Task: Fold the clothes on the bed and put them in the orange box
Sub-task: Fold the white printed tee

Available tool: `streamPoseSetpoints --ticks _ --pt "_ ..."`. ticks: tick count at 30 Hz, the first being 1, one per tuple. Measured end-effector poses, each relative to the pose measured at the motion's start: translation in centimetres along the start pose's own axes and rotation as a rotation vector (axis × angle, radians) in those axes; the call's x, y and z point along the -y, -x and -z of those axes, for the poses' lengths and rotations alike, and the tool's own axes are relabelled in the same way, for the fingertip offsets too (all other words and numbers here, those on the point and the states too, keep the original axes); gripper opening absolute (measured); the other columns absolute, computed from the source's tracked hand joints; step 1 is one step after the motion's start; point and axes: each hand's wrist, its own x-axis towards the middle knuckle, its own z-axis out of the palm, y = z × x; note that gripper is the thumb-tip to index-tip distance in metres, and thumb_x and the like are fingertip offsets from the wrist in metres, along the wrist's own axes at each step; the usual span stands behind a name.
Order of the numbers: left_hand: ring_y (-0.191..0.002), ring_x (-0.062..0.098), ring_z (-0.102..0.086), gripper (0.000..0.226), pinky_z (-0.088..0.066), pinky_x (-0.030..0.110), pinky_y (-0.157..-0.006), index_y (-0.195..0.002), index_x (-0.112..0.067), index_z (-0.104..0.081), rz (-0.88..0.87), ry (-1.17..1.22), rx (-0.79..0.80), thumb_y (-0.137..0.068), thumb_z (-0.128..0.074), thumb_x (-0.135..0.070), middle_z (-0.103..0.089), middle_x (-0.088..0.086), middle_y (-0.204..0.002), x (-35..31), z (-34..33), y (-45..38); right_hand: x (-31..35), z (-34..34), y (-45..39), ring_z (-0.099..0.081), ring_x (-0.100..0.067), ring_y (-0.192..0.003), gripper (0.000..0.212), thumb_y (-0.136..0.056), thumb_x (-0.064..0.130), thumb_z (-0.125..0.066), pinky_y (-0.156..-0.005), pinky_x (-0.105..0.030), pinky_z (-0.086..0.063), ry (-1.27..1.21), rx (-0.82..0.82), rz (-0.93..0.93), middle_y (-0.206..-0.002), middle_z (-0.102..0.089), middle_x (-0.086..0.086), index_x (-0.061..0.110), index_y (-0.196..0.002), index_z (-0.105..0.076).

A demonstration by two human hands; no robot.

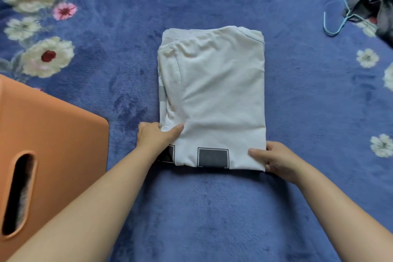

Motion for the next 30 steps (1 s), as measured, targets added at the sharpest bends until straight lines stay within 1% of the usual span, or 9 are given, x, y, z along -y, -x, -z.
streamPoseSetpoints --ticks 3,7,10,13,18,22,25,28,30 --pt "-0.083 0.019 -0.059 0.059 -0.045 0.026 -0.070 -0.090 -0.009 -0.063 0.030 0.255 0.147 -0.052 -0.077 -0.052 -0.062 0.006 -0.094 0.0 1.4 -0.5 0.1 0.3 0.3 -0.069 -0.008 -0.068 0.028 -0.069 0.017 -0.075 -0.056 -0.020 -0.055 -0.073 0.038 0.019 -0.080 -0.073 0.001 0.005 -0.093 -0.066" --pt "-0.059 0.013 -0.039 0.030 -0.033 0.024 -0.059 -0.074 -0.015 -0.048 0.074 0.492 0.240 -0.078 -0.072 -0.031 -0.042 0.001 -0.068 -1.8 3.1 -2.4 2.4 0.4 -0.6 -0.069 -0.010 -0.063 0.023 -0.069 0.014 -0.068 -0.054 -0.021 -0.055 -0.162 -0.071 0.141 -0.072 -0.073 0.001 0.005 -0.089 -0.060" --pt "-0.062 0.016 -0.061 0.016 -0.050 0.024 -0.062 -0.087 -0.006 -0.058 0.033 0.633 0.261 -0.083 -0.067 -0.019 -0.064 0.003 -0.071 -3.5 3.1 -3.1 4.4 0.3 -2.1 -0.068 -0.016 -0.063 0.004 -0.085 0.007 -0.060 -0.058 -0.026 -0.056 -0.201 -0.163 0.195 -0.077 -0.071 -0.005 0.005 -0.088 -0.059" --pt "-0.089 0.024 -0.066 0.039 -0.053 0.037 -0.083 -0.108 -0.004 -0.062 0.068 0.776 0.218 -0.077 -0.072 -0.025 -0.069 0.009 -0.097 -5.1 2.5 -4.3 6.1 0.4 -3.5 -0.068 -0.017 -0.063 0.007 -0.086 0.009 -0.060 -0.058 -0.026 -0.056 -0.244 -0.187 0.205 -0.078 -0.071 -0.005 0.003 -0.090 -0.060" --pt "-0.078 0.017 -0.060 0.012 -0.050 0.031 -0.076 -0.083 -0.014 -0.063 0.118 0.868 0.244 -0.081 -0.069 -0.024 -0.065 0.003 -0.086 -8.1 3.0 -5.5 9.9 0.7 -5.5 -0.069 -0.019 -0.072 0.032 -0.081 0.013 -0.061 -0.059 -0.026 -0.057 -0.339 -0.097 0.189 -0.098 -0.069 -0.012 0.001 -0.110 -0.060" --pt "-0.074 0.019 -0.060 0.004 -0.049 0.030 -0.072 -0.081 -0.015 -0.063 0.108 0.835 0.292 -0.083 -0.065 -0.017 -0.068 0.002 -0.066 -10.3 4.5 -5.4 13.2 0.8 -5.8 -0.064 -0.008 -0.046 0.010 -0.090 0.008 -0.054 -0.040 -0.016 -0.048 -0.283 -0.110 0.162 -0.055 -0.068 0.003 0.011 -0.082 -0.061" --pt "-0.072 0.017 -0.062 0.003 -0.050 0.030 -0.067 -0.083 -0.017 -0.064 0.015 0.891 0.301 -0.085 -0.062 -0.016 -0.068 -0.002 -0.057 -13.2 7.5 -4.3 17.1 1.2 -3.5 -0.064 -0.008 -0.048 0.009 -0.090 0.011 -0.053 -0.044 -0.015 -0.049 -0.273 -0.081 0.285 -0.057 -0.068 0.003 0.011 -0.093 -0.061" --pt "-0.075 0.014 -0.063 0.012 -0.051 0.027 -0.070 -0.085 -0.017 -0.065 -0.241 0.918 0.303 -0.075 -0.066 -0.011 -0.070 -0.004 -0.065 -16.3 11.7 -2.8 22.1 2.0 -0.2 -0.068 -0.012 -0.066 0.055 -0.061 0.029 -0.078 -0.058 -0.020 -0.054 -0.257 0.007 0.532 -0.076 -0.072 -0.002 0.006 -0.108 -0.061" --pt "-0.077 0.012 -0.067 0.024 -0.054 0.023 -0.069 -0.085 -0.016 -0.071 -0.471 0.918 0.344 -0.064 -0.063 -0.010 -0.072 -0.004 -0.077 -17.5 14.4 -1.1 24.9 2.6 2.7 -0.067 -0.012 -0.075 0.061 -0.055 0.031 -0.075 -0.066 -0.022 -0.054 -0.227 0.050 0.694 -0.083 -0.071 -0.002 0.005 -0.108 -0.059"
